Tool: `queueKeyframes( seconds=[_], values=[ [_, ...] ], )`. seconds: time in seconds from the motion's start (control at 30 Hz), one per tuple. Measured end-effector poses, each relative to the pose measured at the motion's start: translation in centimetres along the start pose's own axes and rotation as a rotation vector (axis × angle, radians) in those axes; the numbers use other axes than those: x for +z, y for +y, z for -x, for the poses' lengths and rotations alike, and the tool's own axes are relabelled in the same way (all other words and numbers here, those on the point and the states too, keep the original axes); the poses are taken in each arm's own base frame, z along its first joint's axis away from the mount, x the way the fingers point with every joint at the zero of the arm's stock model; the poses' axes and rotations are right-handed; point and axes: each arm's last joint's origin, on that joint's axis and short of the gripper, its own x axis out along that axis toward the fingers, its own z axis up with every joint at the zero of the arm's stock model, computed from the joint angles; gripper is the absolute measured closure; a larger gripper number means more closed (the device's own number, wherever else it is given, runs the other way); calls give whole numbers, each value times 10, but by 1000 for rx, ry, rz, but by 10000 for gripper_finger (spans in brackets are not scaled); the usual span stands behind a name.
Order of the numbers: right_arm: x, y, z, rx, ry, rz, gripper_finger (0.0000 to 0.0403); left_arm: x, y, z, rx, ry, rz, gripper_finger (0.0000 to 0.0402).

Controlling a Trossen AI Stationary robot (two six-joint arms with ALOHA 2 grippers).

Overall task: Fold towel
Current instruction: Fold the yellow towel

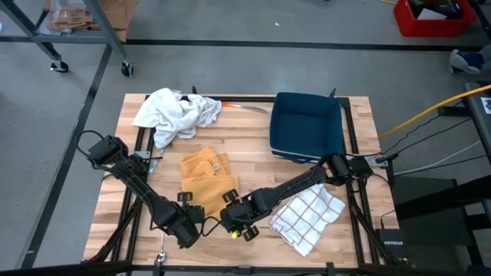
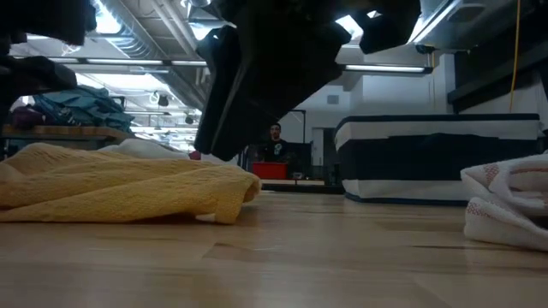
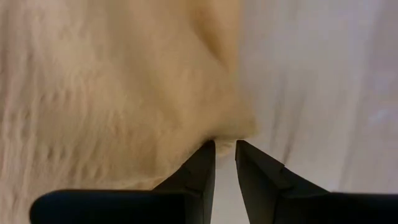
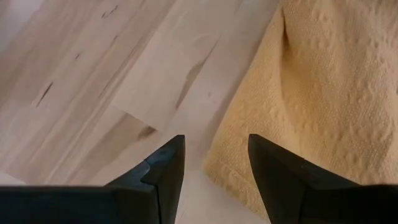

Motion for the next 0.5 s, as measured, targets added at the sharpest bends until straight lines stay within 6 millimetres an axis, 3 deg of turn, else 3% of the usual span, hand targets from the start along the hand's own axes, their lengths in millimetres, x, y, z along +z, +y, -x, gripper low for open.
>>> queueKeyframes(
  seconds=[0.23,0.5],
  values=[
    [0,0,0,7,1,0,221,7,10,-4,-32,107,206,343],
    [0,0,0,7,3,0,221,9,12,-5,-60,125,42,336]
  ],
)
